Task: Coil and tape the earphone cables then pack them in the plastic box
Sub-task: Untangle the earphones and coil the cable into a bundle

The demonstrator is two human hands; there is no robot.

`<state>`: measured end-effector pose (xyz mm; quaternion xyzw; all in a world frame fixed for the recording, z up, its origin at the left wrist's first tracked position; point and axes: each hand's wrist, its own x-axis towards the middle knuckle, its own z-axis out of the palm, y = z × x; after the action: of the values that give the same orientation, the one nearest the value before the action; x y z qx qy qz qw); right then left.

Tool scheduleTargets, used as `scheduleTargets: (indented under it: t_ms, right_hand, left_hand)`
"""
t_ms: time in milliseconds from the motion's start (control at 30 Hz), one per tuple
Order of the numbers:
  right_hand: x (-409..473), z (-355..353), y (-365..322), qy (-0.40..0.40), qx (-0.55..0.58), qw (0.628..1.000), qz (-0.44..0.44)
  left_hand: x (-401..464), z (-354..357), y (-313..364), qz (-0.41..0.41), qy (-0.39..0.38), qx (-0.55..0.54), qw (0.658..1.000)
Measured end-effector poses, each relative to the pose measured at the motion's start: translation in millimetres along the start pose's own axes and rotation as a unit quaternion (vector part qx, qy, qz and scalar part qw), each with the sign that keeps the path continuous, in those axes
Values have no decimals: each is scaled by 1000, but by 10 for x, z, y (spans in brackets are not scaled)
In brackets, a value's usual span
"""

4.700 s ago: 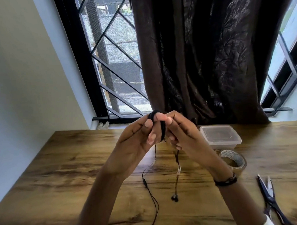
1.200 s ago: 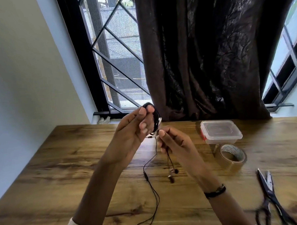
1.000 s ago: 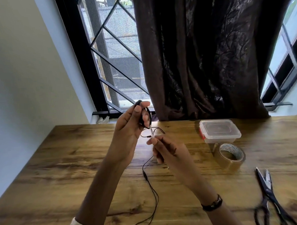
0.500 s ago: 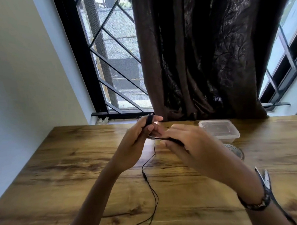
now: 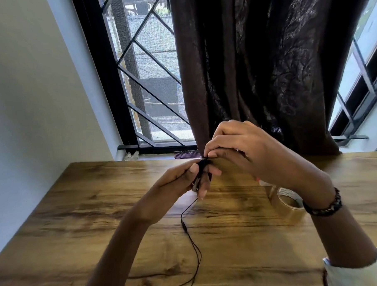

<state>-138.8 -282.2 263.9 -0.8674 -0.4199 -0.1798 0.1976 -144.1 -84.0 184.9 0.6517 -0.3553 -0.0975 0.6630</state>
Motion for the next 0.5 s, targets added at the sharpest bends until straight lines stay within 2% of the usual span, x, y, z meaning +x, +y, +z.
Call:
scheduleTargets:
  t_ms: [333,500]
  right_hand:
    - [-88,104,71,79,74,994,3]
    - [-137,95,104,105,94,990,16]
  left_hand:
    - [-13,-68,2,-21,-51,-106,993]
    - [-1,-69,-20,-18,-41,-142,989]
